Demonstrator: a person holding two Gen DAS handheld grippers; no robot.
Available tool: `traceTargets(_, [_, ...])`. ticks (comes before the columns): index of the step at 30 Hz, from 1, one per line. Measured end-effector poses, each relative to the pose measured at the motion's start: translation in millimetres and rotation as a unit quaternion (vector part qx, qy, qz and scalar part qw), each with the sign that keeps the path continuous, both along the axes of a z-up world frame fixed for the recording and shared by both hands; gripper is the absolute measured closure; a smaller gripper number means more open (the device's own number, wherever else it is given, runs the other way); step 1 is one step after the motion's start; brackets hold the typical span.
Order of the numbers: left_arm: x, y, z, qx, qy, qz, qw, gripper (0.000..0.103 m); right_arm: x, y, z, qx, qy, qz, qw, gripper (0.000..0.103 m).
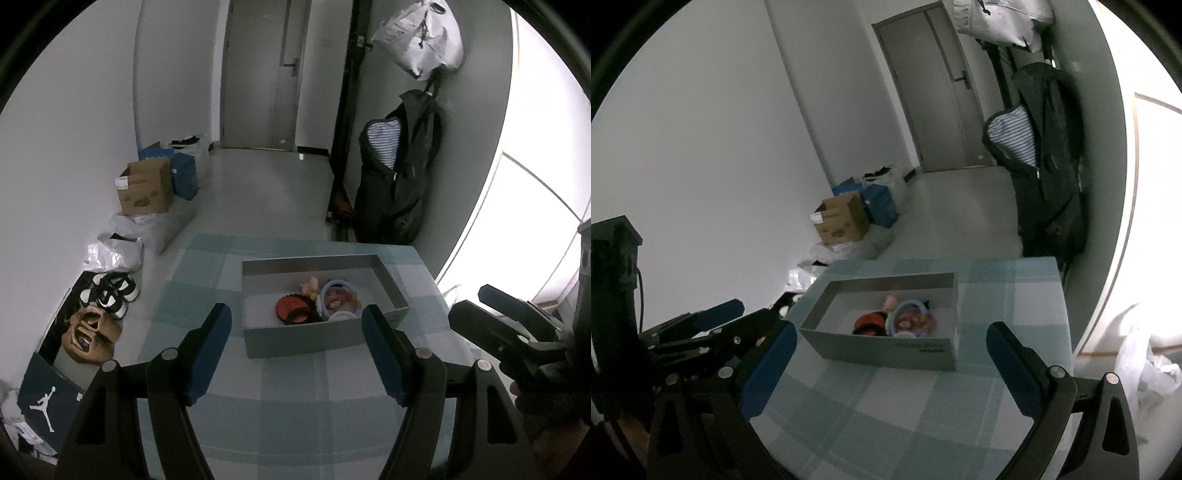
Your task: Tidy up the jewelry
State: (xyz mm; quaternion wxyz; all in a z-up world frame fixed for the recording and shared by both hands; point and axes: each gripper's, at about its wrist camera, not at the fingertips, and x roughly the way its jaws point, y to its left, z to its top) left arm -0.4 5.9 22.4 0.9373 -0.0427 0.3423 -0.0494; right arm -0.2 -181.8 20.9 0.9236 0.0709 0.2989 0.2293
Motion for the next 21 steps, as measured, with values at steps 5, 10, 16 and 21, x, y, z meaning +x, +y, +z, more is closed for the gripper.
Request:
traceTargets(5, [0.2,-1.2,0.6,0.001,0.000,-0.004,1.0000,0.034,-0.3,-0.3,0.2,0.002,0.000,0.001,1.000,0.000])
traceTargets(10, [-1.1,-1.4,2.1,0.009,-0.007,0.002,0.9999,0.034,-0.6,-1.5,-0.3,0.004,0.003,-0.001,1.000,0.000])
traceTargets(16, [-2.3,-0.9,3.1,0.005,-0.012,0.001,0.9999,0.034,-0.3,0.8,-1.1,0.001,0.004,0.004,1.000,0.000])
traceTargets(21, [-2.4,0.6,3.5,0.002,-0.014,0.000,0.9999,0.034,-1.2,-0.1,-0.8,0.002,0.003,0.001,1.000,0.000])
